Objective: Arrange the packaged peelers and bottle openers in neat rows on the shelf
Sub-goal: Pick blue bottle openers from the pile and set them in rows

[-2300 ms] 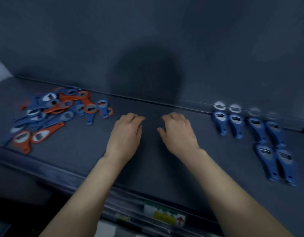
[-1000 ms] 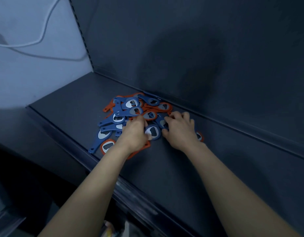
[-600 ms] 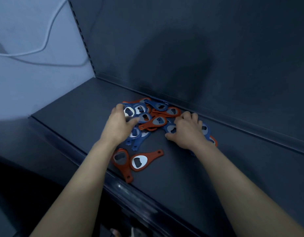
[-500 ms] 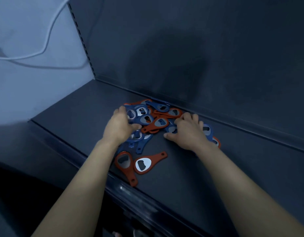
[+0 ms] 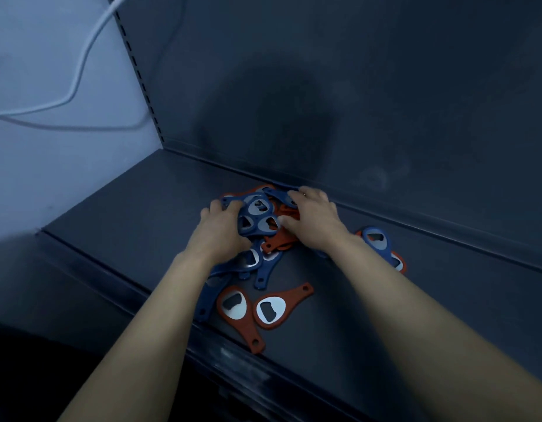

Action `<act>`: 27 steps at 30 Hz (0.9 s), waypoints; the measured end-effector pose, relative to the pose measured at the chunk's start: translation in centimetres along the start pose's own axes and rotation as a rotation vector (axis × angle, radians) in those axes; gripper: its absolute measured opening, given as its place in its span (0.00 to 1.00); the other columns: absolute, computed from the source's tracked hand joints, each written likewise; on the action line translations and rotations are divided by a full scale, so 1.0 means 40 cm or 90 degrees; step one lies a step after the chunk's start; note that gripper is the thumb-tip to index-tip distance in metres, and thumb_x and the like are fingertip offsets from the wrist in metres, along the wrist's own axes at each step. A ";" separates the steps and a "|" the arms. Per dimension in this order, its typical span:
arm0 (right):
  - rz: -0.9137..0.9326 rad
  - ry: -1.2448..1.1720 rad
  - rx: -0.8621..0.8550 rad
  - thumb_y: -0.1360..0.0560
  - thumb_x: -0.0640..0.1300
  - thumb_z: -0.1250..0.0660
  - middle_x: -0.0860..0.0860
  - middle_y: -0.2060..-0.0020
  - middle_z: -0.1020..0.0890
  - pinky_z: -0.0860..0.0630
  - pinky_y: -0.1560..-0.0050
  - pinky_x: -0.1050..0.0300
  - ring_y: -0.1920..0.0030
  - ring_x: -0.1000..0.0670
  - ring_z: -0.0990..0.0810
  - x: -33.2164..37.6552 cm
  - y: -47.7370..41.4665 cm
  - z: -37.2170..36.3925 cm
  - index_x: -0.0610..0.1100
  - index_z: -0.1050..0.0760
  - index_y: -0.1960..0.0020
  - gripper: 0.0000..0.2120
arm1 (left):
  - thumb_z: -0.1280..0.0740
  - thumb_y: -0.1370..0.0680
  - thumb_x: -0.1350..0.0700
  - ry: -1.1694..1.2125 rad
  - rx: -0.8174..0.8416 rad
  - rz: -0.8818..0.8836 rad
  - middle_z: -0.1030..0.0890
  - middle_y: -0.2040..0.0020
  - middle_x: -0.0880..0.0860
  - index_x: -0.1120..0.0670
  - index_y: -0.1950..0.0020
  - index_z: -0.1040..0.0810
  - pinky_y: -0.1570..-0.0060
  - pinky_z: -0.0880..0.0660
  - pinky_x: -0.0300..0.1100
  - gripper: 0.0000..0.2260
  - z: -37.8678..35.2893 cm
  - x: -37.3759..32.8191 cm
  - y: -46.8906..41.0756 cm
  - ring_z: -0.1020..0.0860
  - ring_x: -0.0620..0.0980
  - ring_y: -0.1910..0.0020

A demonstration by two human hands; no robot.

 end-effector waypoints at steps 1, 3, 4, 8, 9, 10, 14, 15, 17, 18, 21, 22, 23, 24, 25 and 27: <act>-0.006 0.001 0.014 0.23 0.57 0.40 0.46 0.25 0.44 0.47 0.29 0.47 0.26 0.44 0.49 0.002 -0.014 -0.010 0.46 0.45 0.24 0.31 | 0.31 0.29 0.54 0.001 -0.005 -0.007 0.38 0.33 0.57 0.48 0.27 0.42 0.40 0.33 0.49 0.34 0.001 0.004 0.005 0.39 0.57 0.34; -0.012 -0.001 0.029 0.22 0.58 0.42 0.45 0.26 0.42 0.46 0.30 0.45 0.26 0.43 0.47 0.010 -0.038 -0.024 0.47 0.44 0.25 0.30 | 0.31 0.30 0.54 0.020 -0.015 -0.015 0.37 0.34 0.56 0.46 0.27 0.41 0.41 0.33 0.46 0.33 0.004 0.017 0.014 0.39 0.55 0.35; -0.010 -0.004 0.025 0.22 0.58 0.42 0.45 0.27 0.39 0.45 0.31 0.44 0.28 0.43 0.44 0.017 -0.050 -0.028 0.48 0.42 0.25 0.29 | 0.31 0.30 0.54 0.037 -0.017 -0.014 0.36 0.35 0.55 0.45 0.27 0.41 0.42 0.34 0.44 0.34 0.005 0.025 0.017 0.39 0.55 0.35; -0.003 -0.005 -0.009 0.24 0.59 0.39 0.44 0.32 0.34 0.41 0.34 0.45 0.32 0.41 0.39 0.045 -0.078 -0.040 0.49 0.37 0.29 0.28 | 0.30 0.31 0.53 0.113 -0.023 0.012 0.35 0.39 0.54 0.49 0.26 0.44 0.42 0.39 0.39 0.37 0.006 0.060 0.028 0.40 0.52 0.35; 0.003 -0.011 -0.012 0.25 0.61 0.39 0.44 0.33 0.34 0.41 0.35 0.45 0.33 0.41 0.39 0.053 -0.082 -0.046 0.49 0.36 0.29 0.29 | 0.29 0.32 0.52 0.124 -0.032 0.023 0.35 0.40 0.53 0.51 0.27 0.42 0.42 0.39 0.38 0.37 0.009 0.070 0.030 0.39 0.52 0.36; 0.010 -0.021 -0.011 0.25 0.63 0.40 0.45 0.33 0.35 0.41 0.35 0.45 0.33 0.41 0.39 0.062 -0.086 -0.052 0.49 0.37 0.29 0.30 | 0.29 0.32 0.52 0.129 -0.036 0.032 0.35 0.43 0.52 0.52 0.28 0.40 0.43 0.39 0.37 0.36 0.011 0.078 0.032 0.39 0.52 0.37; 0.053 0.005 0.050 0.29 0.68 0.40 0.50 0.29 0.39 0.44 0.34 0.45 0.32 0.41 0.42 0.100 -0.099 -0.092 0.53 0.42 0.26 0.37 | 0.29 0.34 0.53 0.109 -0.010 0.063 0.35 0.48 0.51 0.53 0.36 0.31 0.45 0.36 0.39 0.27 0.004 0.105 0.039 0.38 0.52 0.40; 0.060 0.007 0.055 0.30 0.67 0.38 0.51 0.29 0.38 0.44 0.34 0.46 0.33 0.42 0.42 0.106 -0.101 -0.098 0.54 0.41 0.26 0.36 | 0.29 0.34 0.53 0.104 -0.010 0.070 0.35 0.48 0.51 0.52 0.39 0.30 0.45 0.36 0.39 0.24 0.005 0.112 0.041 0.38 0.52 0.40; 0.069 -0.024 0.048 0.30 0.64 0.35 0.52 0.32 0.36 0.42 0.37 0.47 0.34 0.43 0.40 0.113 -0.105 -0.093 0.55 0.36 0.30 0.31 | 0.30 0.34 0.53 0.096 -0.024 0.081 0.34 0.50 0.51 0.51 0.45 0.28 0.48 0.35 0.40 0.19 0.011 0.128 0.048 0.38 0.51 0.43; 0.073 -0.039 0.045 0.30 0.62 0.33 0.53 0.33 0.35 0.42 0.38 0.48 0.35 0.43 0.39 0.114 -0.106 -0.089 0.55 0.33 0.32 0.29 | 0.30 0.34 0.52 0.094 -0.033 0.087 0.34 0.51 0.50 0.50 0.47 0.28 0.49 0.35 0.41 0.17 0.016 0.136 0.051 0.38 0.51 0.45; 0.084 -0.056 0.059 0.30 0.59 0.31 0.53 0.34 0.34 0.40 0.40 0.48 0.35 0.44 0.37 0.114 -0.099 -0.085 0.52 0.31 0.40 0.22 | 0.30 0.34 0.51 0.064 -0.057 0.099 0.32 0.56 0.50 0.50 0.53 0.31 0.54 0.36 0.43 0.14 0.029 0.151 0.059 0.38 0.51 0.49; 0.085 -0.063 0.058 0.30 0.57 0.31 0.53 0.34 0.34 0.40 0.40 0.48 0.36 0.44 0.36 0.113 -0.095 -0.082 0.51 0.31 0.43 0.20 | 0.30 0.34 0.50 0.029 -0.066 0.100 0.31 0.56 0.50 0.51 0.54 0.31 0.54 0.38 0.43 0.14 0.033 0.152 0.060 0.38 0.51 0.51; 0.084 -0.073 0.051 0.30 0.56 0.30 0.52 0.35 0.32 0.40 0.41 0.49 0.37 0.45 0.35 0.112 -0.091 -0.078 0.51 0.32 0.45 0.18 | 0.31 0.33 0.50 -0.009 -0.076 0.101 0.31 0.55 0.51 0.52 0.53 0.32 0.53 0.40 0.44 0.14 0.037 0.151 0.060 0.38 0.51 0.52; 0.081 -0.084 0.042 0.30 0.55 0.30 0.52 0.37 0.31 0.40 0.42 0.49 0.38 0.45 0.34 0.110 -0.085 -0.073 0.51 0.32 0.46 0.18 | 0.31 0.32 0.50 -0.038 -0.086 0.103 0.31 0.55 0.51 0.53 0.53 0.33 0.53 0.41 0.44 0.15 0.040 0.151 0.061 0.38 0.51 0.53; 0.078 -0.093 0.033 0.30 0.53 0.30 0.51 0.38 0.30 0.40 0.43 0.50 0.38 0.44 0.34 0.109 -0.080 -0.069 0.50 0.32 0.45 0.18 | 0.31 0.31 0.50 -0.047 -0.092 0.104 0.30 0.54 0.51 0.54 0.53 0.34 0.53 0.42 0.45 0.15 0.042 0.151 0.062 0.37 0.52 0.54; 0.073 -0.098 0.038 0.29 0.52 0.30 0.50 0.37 0.30 0.40 0.41 0.49 0.37 0.43 0.34 0.110 -0.072 -0.069 0.52 0.32 0.38 0.22 | 0.31 0.29 0.52 -0.014 -0.092 0.102 0.28 0.53 0.53 0.54 0.52 0.36 0.54 0.38 0.46 0.15 0.043 0.151 0.066 0.32 0.53 0.55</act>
Point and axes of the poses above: each hand's wrist, its own y-axis away from the middle knuckle, its own z-axis out of the back of the hand, x = y × z, the point moved 9 cm from there along -y, towards the middle knuckle
